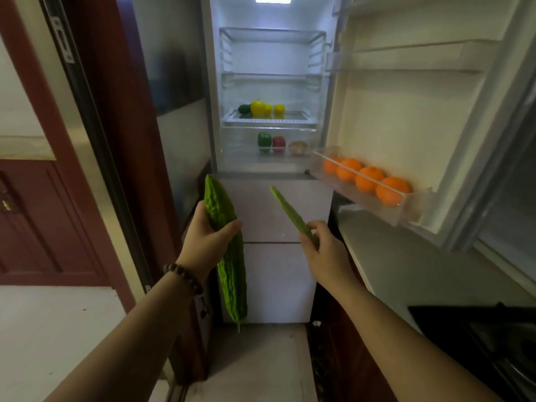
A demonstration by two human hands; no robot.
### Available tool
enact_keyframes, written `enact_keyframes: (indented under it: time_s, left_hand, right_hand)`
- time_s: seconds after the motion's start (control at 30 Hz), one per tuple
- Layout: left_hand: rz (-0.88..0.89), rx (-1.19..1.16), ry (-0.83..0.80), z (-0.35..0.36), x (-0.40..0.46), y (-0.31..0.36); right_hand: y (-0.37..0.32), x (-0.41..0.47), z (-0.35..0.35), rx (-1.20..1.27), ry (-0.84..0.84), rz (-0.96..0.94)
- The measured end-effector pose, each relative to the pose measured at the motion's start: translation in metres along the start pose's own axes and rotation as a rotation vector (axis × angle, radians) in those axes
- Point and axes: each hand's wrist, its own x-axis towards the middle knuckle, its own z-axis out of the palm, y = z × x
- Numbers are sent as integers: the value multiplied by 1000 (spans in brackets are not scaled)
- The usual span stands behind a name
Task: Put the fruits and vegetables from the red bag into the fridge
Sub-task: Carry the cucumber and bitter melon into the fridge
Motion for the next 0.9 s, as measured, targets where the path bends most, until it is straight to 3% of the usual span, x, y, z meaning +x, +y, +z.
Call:
enact_keyframes:
  time_s: [0.33,0.67,0.8,0.9]
  left_hand:
    - [133,-69,-20,-24,213,-38]
    - [191,-120,-5,-16,398,-35]
    - [205,-50,-45,-9,441,-34]
    - [199,-31,-207,-8,469,-35]
  right_hand:
    - [18,212,71,-83,80,-72]
    - [13,416,68,-289,190,-91]
    - [20,486,63,-457,95,-109]
    - [26,537,63,-526,-16,-135]
